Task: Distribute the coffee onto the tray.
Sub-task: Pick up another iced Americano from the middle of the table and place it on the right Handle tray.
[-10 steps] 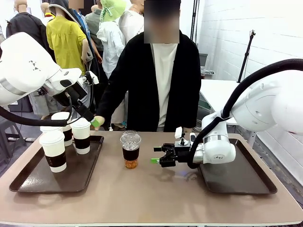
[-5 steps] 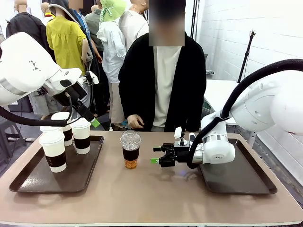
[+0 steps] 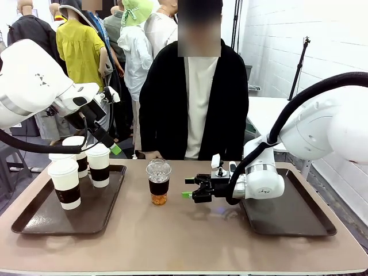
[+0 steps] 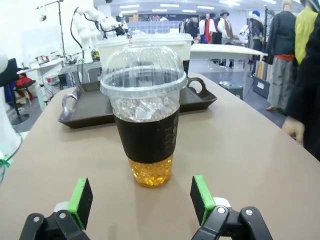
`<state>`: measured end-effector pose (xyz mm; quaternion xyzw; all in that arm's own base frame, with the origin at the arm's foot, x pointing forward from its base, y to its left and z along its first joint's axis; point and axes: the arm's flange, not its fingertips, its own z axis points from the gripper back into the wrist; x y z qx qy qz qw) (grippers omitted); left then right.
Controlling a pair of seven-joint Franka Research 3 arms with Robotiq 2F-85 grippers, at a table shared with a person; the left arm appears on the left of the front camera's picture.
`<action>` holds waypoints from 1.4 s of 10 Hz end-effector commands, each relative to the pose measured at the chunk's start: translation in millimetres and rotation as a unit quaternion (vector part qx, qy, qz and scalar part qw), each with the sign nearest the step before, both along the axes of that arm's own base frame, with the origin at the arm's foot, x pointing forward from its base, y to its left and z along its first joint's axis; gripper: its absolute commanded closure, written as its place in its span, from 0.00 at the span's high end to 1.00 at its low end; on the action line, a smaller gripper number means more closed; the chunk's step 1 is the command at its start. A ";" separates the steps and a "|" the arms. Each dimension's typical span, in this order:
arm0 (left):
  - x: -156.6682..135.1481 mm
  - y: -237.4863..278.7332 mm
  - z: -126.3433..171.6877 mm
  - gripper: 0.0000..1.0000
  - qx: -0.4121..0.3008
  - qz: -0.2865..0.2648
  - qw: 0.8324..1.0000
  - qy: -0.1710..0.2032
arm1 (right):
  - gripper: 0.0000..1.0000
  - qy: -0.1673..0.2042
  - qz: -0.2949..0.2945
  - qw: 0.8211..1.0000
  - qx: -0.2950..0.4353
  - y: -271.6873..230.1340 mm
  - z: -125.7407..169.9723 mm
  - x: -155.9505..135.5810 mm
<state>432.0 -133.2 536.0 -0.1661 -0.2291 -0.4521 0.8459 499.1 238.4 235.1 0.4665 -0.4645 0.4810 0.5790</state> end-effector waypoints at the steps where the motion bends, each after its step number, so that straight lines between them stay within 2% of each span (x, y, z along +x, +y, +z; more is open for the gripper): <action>1: 0.0 3.0 0.3 1.00 -0.005 -0.006 1.000 0.002 | 1.00 0.009 0.016 1.000 0.016 15.2 -5.1 11.4; 14: 0.0 3.0 0.3 1.00 -0.005 -0.006 1.000 0.002 | 1.00 0.010 0.073 0.997 0.014 65.5 -10.4 35.8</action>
